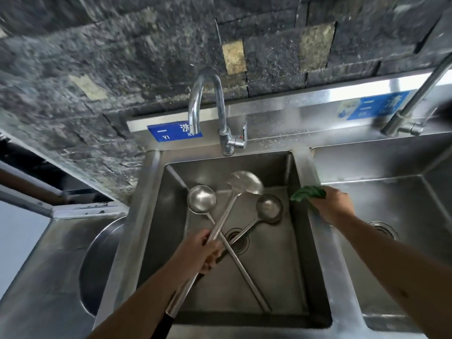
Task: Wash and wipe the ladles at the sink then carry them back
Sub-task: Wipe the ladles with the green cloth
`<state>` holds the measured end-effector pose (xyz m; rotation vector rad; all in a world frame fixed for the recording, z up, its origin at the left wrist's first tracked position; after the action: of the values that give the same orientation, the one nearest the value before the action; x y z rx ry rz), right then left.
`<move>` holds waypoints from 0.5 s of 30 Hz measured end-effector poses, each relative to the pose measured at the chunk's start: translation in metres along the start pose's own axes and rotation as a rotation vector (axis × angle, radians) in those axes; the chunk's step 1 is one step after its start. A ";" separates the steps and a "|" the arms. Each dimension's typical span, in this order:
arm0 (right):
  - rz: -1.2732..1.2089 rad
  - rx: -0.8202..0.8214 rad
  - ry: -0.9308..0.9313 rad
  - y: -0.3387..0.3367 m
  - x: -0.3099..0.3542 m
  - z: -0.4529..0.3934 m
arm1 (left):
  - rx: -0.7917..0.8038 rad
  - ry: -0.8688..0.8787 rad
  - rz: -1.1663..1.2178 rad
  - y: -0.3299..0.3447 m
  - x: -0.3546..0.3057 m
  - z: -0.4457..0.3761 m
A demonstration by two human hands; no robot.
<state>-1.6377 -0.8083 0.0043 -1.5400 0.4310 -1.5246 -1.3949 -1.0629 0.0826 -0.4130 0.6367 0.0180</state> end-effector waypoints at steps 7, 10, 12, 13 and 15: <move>-0.442 -0.240 -0.253 -0.016 0.129 0.085 | 0.074 0.126 -0.017 -0.028 0.045 0.043; -0.205 -0.238 -0.594 0.007 0.195 0.121 | 0.026 0.203 -0.047 -0.028 0.052 0.062; 0.133 -0.070 -0.657 0.029 0.220 0.131 | -0.032 0.319 -0.153 -0.026 0.056 0.070; 0.265 0.004 -0.635 0.037 0.227 0.133 | -0.067 0.355 -0.222 -0.027 0.061 0.073; 0.338 0.046 -0.593 0.041 0.241 0.140 | -0.100 0.386 -0.284 -0.037 0.073 0.083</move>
<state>-1.4512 -0.9681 0.1429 -1.6915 0.2856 -0.7656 -1.2830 -1.0733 0.1135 -0.6083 0.9537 -0.3078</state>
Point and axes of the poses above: each hand's wrist, its own z-axis away from the middle knuckle, its own y-axis out of the palm, x = y × z, the point moved 2 cm from there along -z, towards the middle knuckle, and after that the axes turned 13 degrees about -y, right-handed, at the moved point
